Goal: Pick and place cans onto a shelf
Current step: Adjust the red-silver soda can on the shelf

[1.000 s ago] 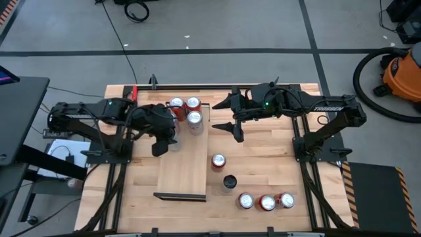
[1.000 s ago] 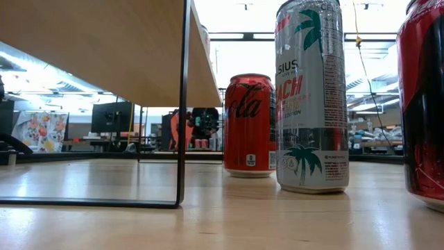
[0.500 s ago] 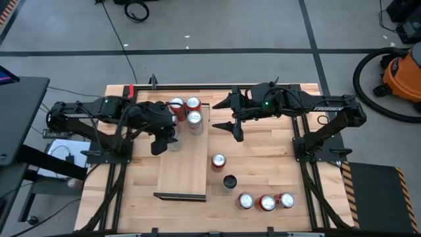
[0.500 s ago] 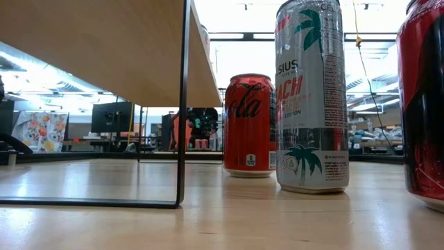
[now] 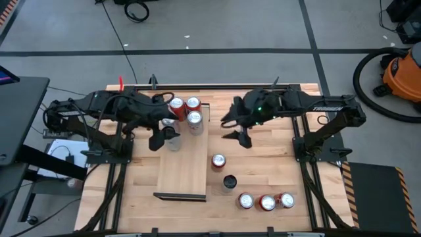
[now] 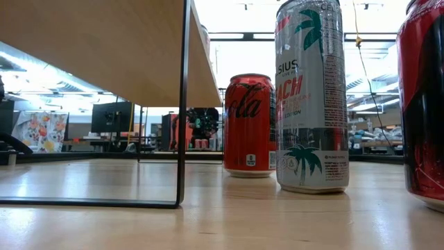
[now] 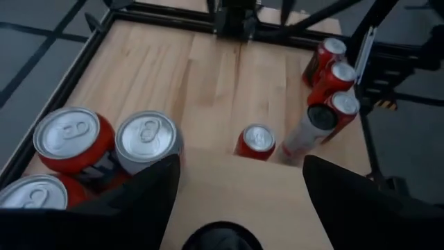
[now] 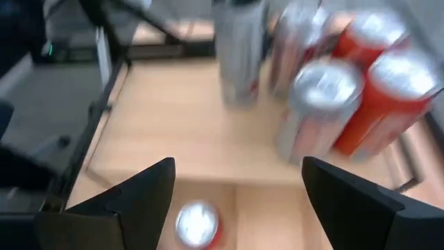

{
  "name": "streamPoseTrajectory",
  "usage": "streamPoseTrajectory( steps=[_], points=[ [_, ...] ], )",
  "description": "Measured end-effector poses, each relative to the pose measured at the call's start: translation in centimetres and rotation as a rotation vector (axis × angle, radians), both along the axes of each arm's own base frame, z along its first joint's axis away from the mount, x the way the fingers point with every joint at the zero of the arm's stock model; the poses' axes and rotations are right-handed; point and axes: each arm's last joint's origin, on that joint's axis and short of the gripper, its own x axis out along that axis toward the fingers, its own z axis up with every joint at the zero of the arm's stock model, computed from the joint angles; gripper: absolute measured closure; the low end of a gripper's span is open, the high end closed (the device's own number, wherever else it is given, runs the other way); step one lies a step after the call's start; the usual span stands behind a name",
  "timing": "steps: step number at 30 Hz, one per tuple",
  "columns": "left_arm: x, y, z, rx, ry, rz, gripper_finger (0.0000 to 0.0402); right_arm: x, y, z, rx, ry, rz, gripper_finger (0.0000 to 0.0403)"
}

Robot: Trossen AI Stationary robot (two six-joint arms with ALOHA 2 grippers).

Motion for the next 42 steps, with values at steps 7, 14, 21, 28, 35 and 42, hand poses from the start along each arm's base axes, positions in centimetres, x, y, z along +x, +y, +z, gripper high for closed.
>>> streamPoseTrajectory(
  steps=[7,14,21,28,35,42],
  points=[
    [0.4,0.5,0.5,-0.013,-0.060,0.059,0.0086,0.6,0.5,-2.8,0.085,0.113,0.037,0.0079],
    [0.3,0.5,0.5,0.009,-0.063,0.045,0.0086,0.7,2.0,-5.1,0.050,0.156,0.024,0.0078],
    [-1.1,0.8,0.7,0.068,-0.043,0.029,0.0086,0.8,2.1,-5.9,0.030,0.159,-0.118,0.0072],
    [-3.8,1.7,1.3,0.184,-0.049,-0.005,0.0101,1.5,2.0,-5.4,0.098,0.072,-0.254,0.0073],
    [-7.0,2.2,0.8,0.203,-0.170,-0.045,0.0143,3.2,2.3,-6.6,0.122,0.051,-0.308,0.0074],
    [-9.3,2.4,-1.8,0.162,-0.114,-0.001,0.0171,4.5,2.4,-7.2,0.143,0.007,-0.373,0.0074]
  ],
)
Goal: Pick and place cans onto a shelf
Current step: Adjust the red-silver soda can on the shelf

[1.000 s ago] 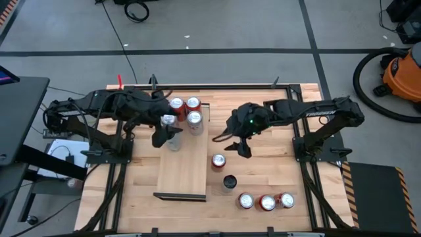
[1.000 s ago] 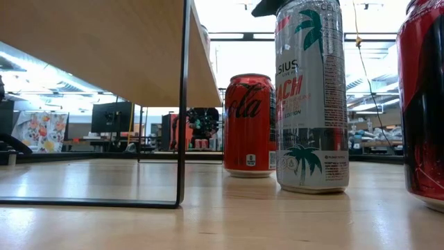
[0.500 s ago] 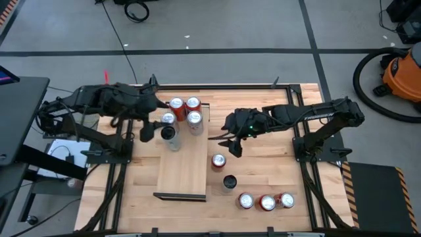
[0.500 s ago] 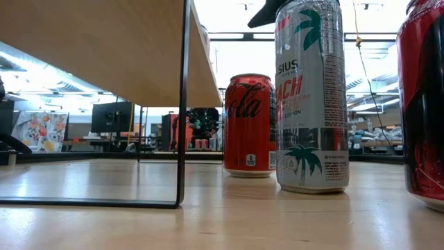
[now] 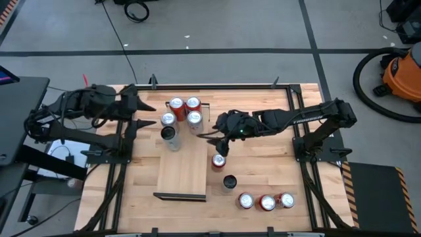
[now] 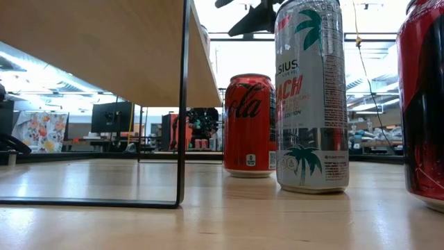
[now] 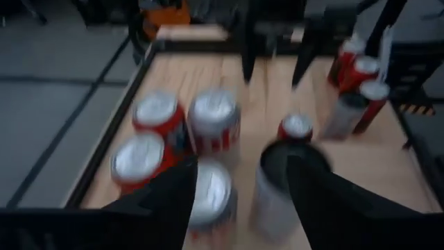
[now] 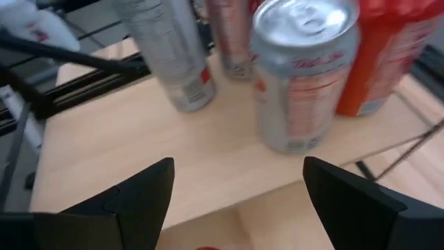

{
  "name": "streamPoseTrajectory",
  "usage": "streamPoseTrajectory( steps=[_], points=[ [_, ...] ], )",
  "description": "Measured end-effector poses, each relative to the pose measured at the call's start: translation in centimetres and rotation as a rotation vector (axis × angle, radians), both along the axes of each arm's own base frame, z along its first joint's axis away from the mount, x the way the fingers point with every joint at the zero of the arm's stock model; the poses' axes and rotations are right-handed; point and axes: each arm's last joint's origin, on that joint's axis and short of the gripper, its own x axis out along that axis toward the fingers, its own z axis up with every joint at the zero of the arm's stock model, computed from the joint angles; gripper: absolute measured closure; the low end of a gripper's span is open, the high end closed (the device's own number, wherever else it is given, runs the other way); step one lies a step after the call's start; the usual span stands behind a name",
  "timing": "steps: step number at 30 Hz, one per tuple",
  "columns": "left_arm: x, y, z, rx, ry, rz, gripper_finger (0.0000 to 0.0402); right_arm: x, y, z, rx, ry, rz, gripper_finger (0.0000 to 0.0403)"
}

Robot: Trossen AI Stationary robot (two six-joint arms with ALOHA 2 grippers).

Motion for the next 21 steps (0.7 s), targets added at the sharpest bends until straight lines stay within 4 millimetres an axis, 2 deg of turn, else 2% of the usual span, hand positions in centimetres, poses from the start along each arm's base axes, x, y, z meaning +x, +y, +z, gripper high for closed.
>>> streamPoseTrajectory(
  steps=[4,10,13,21],
  points=[
    [-0.7,0.2,-2.4,-0.039,0.130,0.056,0.0179,0.0,-0.7,0.2,-0.048,-0.014,-0.064,0.0074],
    [-0.8,0.7,-4.8,-0.046,0.254,0.201,0.0184,0.1,-1.7,0.1,-0.059,-0.010,-0.084,0.0074],
    [-0.3,0.9,-6.2,-0.065,0.307,0.238,0.0184,0.1,-2.1,0.2,-0.081,-0.005,-0.075,0.0074],
    [1.9,1.3,-9.3,-0.091,0.314,0.270,0.0184,0.2,-3.3,0.1,-0.099,0.009,-0.038,0.0074]
  ],
)
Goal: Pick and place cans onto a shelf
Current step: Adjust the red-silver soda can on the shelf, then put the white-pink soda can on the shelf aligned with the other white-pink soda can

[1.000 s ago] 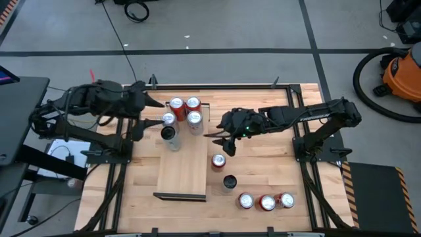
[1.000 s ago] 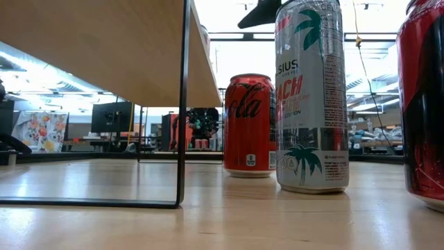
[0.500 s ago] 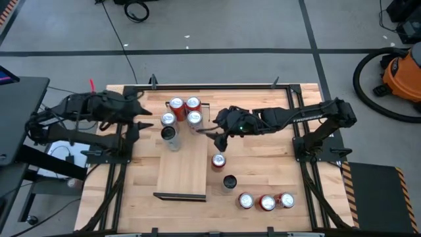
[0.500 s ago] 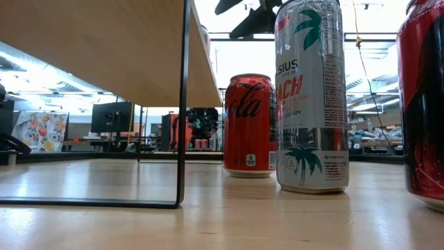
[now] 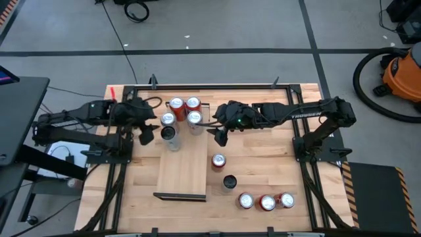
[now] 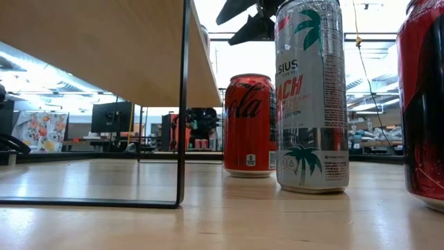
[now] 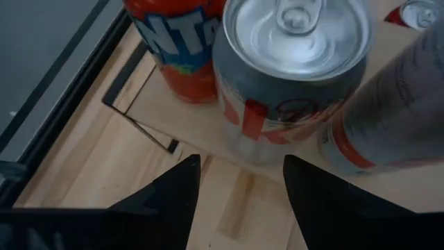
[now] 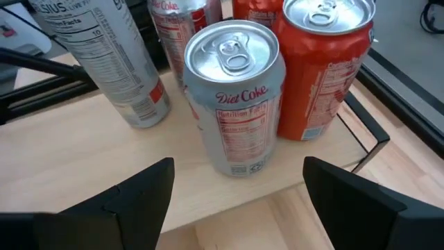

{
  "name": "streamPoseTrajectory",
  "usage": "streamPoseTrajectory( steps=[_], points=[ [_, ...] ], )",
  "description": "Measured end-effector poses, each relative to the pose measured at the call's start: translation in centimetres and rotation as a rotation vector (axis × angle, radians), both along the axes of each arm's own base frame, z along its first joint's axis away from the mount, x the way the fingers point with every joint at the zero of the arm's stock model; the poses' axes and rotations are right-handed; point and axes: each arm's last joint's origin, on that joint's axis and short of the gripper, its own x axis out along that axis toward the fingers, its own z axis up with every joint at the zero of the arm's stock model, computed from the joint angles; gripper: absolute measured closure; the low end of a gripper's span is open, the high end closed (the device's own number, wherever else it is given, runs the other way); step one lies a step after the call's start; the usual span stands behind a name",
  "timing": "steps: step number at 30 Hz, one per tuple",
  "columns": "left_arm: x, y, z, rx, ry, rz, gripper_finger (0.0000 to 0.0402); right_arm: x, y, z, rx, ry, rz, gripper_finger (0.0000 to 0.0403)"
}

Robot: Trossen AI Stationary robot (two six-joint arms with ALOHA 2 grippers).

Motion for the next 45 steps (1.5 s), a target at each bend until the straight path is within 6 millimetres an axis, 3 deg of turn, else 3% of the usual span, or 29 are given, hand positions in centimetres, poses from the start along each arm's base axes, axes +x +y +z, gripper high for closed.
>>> streamPoseTrajectory(
  steps=[14,17,22,30,36,41,45],
  points=[
    [2.4,0.4,-2.4,0.028,-0.032,0.023,0.0184,0.0,-0.1,0.0,0.030,0.010,0.087,0.0074],
    [1.9,0.3,-2.3,0.020,0.023,0.023,0.0184,-0.3,0.1,0.0,0.073,0.026,0.118,0.0074],
    [0.8,0.2,-0.7,0.015,0.072,0.021,0.0184,-0.8,0.9,-0.1,0.141,0.064,0.200,0.0074],
    [0.0,0.1,3.4,0.027,-0.035,0.019,0.0184,-2.0,4.5,-0.1,0.171,0.193,0.303,0.0086],
    [-0.7,0.0,6.2,0.067,-0.124,-0.009,0.0184,-3.4,6.6,1.6,0.217,0.273,0.228,0.0090],
    [-1.0,-0.1,7.5,0.101,-0.166,-0.075,0.0184,-4.7,8.6,1.0,0.295,0.381,0.191,0.0090],
    [-0.8,-0.4,7.9,0.082,-0.200,-0.167,0.0184,-4.9,9.1,0.5,0.293,0.373,0.075,0.0090]
  ],
)
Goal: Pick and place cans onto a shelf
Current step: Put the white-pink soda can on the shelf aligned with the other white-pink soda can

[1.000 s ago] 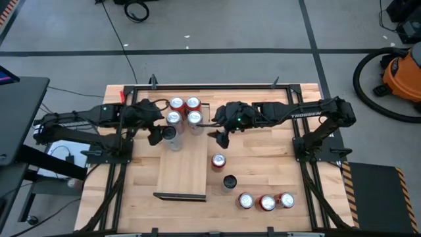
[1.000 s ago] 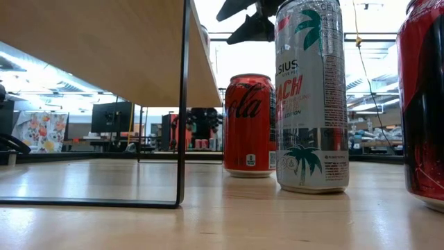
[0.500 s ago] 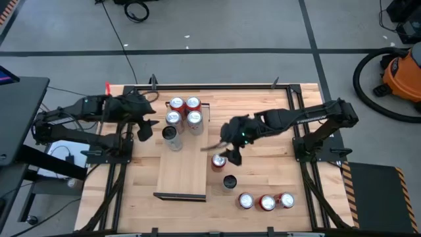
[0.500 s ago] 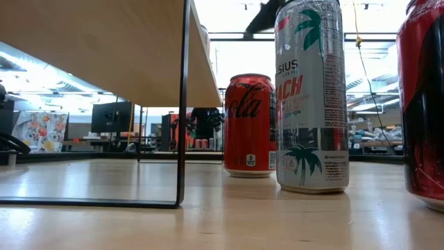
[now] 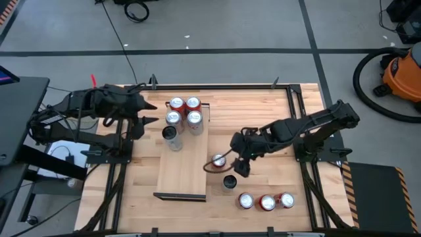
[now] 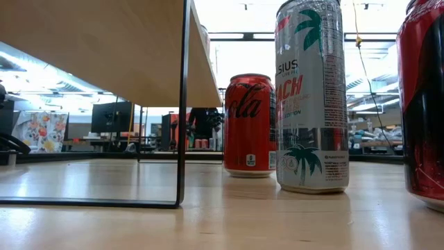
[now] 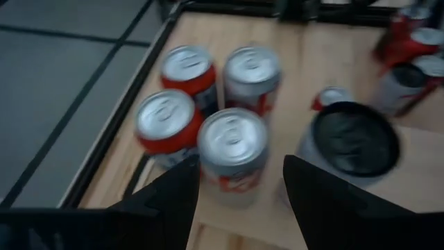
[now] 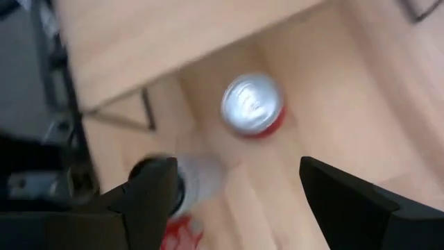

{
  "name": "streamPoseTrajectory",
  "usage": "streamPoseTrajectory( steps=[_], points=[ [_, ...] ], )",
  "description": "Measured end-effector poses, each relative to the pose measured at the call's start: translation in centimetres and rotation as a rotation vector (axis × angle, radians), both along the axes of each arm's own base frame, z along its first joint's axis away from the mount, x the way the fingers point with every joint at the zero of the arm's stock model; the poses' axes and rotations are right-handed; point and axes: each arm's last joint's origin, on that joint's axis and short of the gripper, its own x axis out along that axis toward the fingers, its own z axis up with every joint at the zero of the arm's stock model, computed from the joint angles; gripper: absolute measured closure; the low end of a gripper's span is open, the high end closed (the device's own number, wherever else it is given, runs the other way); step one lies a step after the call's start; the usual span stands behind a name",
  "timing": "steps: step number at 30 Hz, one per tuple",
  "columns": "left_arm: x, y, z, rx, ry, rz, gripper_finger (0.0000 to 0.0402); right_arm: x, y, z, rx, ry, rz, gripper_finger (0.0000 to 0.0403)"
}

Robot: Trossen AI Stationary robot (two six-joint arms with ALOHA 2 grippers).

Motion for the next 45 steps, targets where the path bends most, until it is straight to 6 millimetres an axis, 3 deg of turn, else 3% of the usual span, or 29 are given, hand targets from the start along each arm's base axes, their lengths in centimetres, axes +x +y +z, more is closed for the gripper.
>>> streamPoseTrajectory(
  steps=[6,14,25,33,39,45],
  points=[
    [0.2,-0.3,0.3,-0.031,-0.036,-0.116,0.0184,2.0,-0.7,-1.3,-0.036,-0.014,-0.063,0.0088],
    [0.0,-0.4,0.5,-0.076,-0.067,-0.109,0.0184,4.9,-2.2,-4.2,-0.052,0.048,0.017,0.0057],
    [0.9,-0.3,2.5,-0.193,-0.322,-0.037,0.0184,5.7,-3.6,-5.0,-0.206,0.057,0.201,0.0030],
    [0.8,-0.3,4.4,-0.226,-0.528,-0.037,0.0184,5.1,-4.6,-4.8,-0.043,0.122,0.258,0.0026],
    [0.8,-0.3,4.8,-0.153,-0.561,-0.055,0.0184,4.6,-3.0,-2.9,-0.022,0.121,0.310,0.0027],
    [0.9,-0.2,4.8,-0.067,-0.550,-0.062,0.0184,5.0,0.4,-0.9,-0.047,-0.038,0.405,0.0027]
  ],
)
